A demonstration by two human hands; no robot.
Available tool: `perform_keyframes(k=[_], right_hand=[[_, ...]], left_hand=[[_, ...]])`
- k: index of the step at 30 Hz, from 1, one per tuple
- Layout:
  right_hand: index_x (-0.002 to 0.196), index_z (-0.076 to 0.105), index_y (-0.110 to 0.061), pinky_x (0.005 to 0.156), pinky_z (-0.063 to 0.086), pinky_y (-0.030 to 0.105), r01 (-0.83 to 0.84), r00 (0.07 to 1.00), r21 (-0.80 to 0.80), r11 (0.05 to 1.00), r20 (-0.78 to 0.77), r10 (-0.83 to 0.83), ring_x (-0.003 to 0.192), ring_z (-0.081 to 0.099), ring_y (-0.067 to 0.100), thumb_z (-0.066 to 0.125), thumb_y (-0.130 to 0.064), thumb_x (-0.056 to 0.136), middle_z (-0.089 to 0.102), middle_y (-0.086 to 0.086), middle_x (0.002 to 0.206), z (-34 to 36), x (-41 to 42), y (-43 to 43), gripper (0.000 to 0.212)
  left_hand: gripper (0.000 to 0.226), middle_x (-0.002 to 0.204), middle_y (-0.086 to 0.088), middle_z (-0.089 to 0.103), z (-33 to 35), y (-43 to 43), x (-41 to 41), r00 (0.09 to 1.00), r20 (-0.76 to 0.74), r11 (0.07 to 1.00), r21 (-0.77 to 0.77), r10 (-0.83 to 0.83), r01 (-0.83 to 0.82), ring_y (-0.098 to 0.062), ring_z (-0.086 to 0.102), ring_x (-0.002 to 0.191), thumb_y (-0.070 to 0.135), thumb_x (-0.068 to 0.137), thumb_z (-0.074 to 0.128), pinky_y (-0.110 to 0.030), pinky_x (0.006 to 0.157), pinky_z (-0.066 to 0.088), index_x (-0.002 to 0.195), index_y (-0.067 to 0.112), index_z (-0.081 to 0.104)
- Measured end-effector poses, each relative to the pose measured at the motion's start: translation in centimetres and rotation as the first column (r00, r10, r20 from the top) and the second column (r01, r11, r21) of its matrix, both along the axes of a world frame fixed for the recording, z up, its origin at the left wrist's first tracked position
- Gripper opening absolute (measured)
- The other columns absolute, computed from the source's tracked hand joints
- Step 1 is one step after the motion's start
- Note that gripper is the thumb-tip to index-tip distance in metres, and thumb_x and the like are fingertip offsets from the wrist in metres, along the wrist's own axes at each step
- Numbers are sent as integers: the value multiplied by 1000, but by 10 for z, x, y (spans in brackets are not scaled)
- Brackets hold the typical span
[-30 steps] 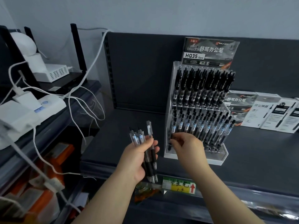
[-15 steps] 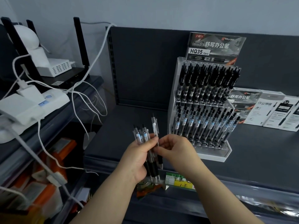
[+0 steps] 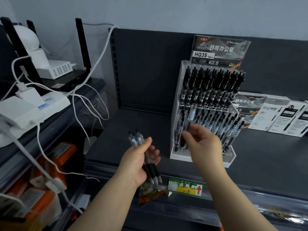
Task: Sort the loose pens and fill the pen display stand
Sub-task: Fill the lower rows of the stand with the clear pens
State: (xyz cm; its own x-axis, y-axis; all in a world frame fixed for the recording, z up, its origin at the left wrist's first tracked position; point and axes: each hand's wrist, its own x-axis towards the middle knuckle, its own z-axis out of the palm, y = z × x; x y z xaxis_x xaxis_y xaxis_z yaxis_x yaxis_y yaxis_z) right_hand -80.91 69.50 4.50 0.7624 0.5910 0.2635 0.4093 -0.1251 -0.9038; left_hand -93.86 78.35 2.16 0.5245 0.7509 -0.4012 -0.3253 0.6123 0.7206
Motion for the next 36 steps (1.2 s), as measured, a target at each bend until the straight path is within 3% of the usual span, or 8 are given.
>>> perform_keyframes(k=[3,8,13,18,23,28,32,36], right_hand=[[100,64,-22,62,47,6,91,995,44,995,44,-93,73,59,-5,65,-23,86,64,-17,80,1,11,-1,14],[109,66,-13,61,40,5,90,992,-89,992,99,-81,71,55,-7,63,-22,88,61,-15,77,-14,18,6,23],[108,67,-12,59,42,14,84,980,-245,966,197,-36,69,59,8,60,-23,90,64,-5,80,-25,18,8,22],[98,69,-9,67,41,22,95,947,-353,931,321,25,74,54,15,59,-20,90,64,6,95,-28,19,11,17],[87,66,-9,62,38,24,101,935,-398,912,352,50,72,55,18,59,-23,90,62,6,84,-29,23,11,16],[95,61,-16,65,39,22,95,942,-394,914,334,46,75,53,14,63,-25,87,61,1,88,-27,22,10,12],[85,49,-21,56,39,17,57,977,-188,981,213,-16,68,53,11,65,-22,85,56,-5,75,-19,10,-2,17],[87,63,-23,57,45,13,-213,971,-242,946,58,233,66,56,2,69,-32,81,63,-7,74,-9,-9,-3,12]], left_hand=[[15,64,-1,58,2,1,2,1000,-14,999,-24,24,-24,-14,59,57,22,86,65,-30,55,56,91,8,64],[17,68,-5,54,5,-2,8,1000,26,995,-99,-1,4,-16,55,61,17,94,54,-36,64,53,97,3,62],[12,68,-7,55,7,-2,10,998,52,991,-127,-26,33,-17,54,62,8,93,52,-37,69,53,98,1,60],[13,68,-5,58,7,-2,13,996,71,991,-118,-51,59,-16,56,62,8,90,56,-34,67,53,100,2,63],[14,64,-2,58,6,0,13,997,40,993,-93,-63,67,-12,56,57,11,87,62,-28,56,54,99,4,64],[28,65,-1,60,7,0,15,997,21,994,-79,-79,81,-13,58,59,13,82,67,-27,53,53,109,4,65],[40,69,-1,58,9,0,16,995,-3,994,-50,-95,95,-14,58,66,18,76,71,-31,59,52,114,6,65],[43,80,-5,65,11,-2,18,989,-20,990,5,-144,144,-20,64,74,23,67,74,-34,63,52,108,11,68]])
